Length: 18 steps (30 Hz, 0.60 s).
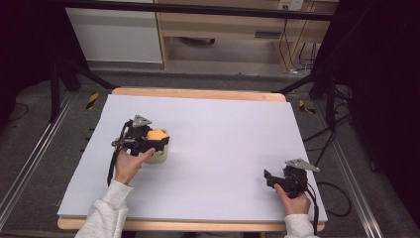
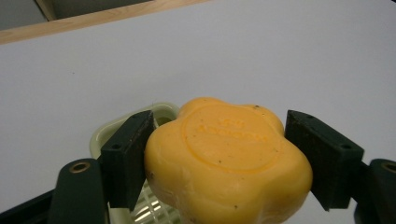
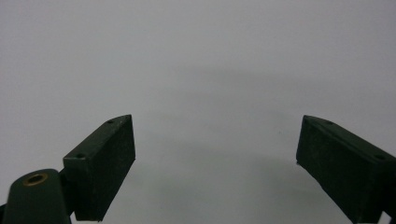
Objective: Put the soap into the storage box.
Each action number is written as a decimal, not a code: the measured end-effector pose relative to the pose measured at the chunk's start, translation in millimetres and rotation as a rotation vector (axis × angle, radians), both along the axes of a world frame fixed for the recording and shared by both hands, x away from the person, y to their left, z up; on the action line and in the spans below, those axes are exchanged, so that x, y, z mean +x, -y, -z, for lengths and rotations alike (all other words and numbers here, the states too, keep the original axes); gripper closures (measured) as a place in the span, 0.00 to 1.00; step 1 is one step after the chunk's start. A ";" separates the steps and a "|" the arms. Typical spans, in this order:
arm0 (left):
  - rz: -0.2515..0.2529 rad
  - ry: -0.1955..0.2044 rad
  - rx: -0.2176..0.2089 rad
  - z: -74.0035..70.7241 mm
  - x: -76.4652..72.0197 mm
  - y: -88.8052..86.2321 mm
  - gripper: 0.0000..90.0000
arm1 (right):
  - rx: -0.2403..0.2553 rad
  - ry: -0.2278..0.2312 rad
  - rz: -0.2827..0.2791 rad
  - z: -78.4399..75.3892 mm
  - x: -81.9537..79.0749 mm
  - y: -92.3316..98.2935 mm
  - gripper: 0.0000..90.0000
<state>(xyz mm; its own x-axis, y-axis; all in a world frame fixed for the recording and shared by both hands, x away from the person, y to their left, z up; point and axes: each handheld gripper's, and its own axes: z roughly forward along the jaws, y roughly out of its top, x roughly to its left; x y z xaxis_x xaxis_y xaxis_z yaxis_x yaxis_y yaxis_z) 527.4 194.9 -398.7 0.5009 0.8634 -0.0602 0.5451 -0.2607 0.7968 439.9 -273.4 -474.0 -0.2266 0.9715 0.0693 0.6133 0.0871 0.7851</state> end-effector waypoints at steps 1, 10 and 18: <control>-0.008 -0.002 -0.003 0.9 2.1 -1.7 0.28 | 0.000 -0.001 -0.001 0.1 0.1 0.1 0.13; -0.047 -0.017 0.008 7.5 13.4 -14.0 0.28 | 0.004 -0.005 0.001 0.1 0.3 -0.6 0.13; -0.050 -0.026 0.021 15.2 18.4 -14.2 0.28 | 0.004 -0.006 0.001 0.2 0.4 -1.0 0.14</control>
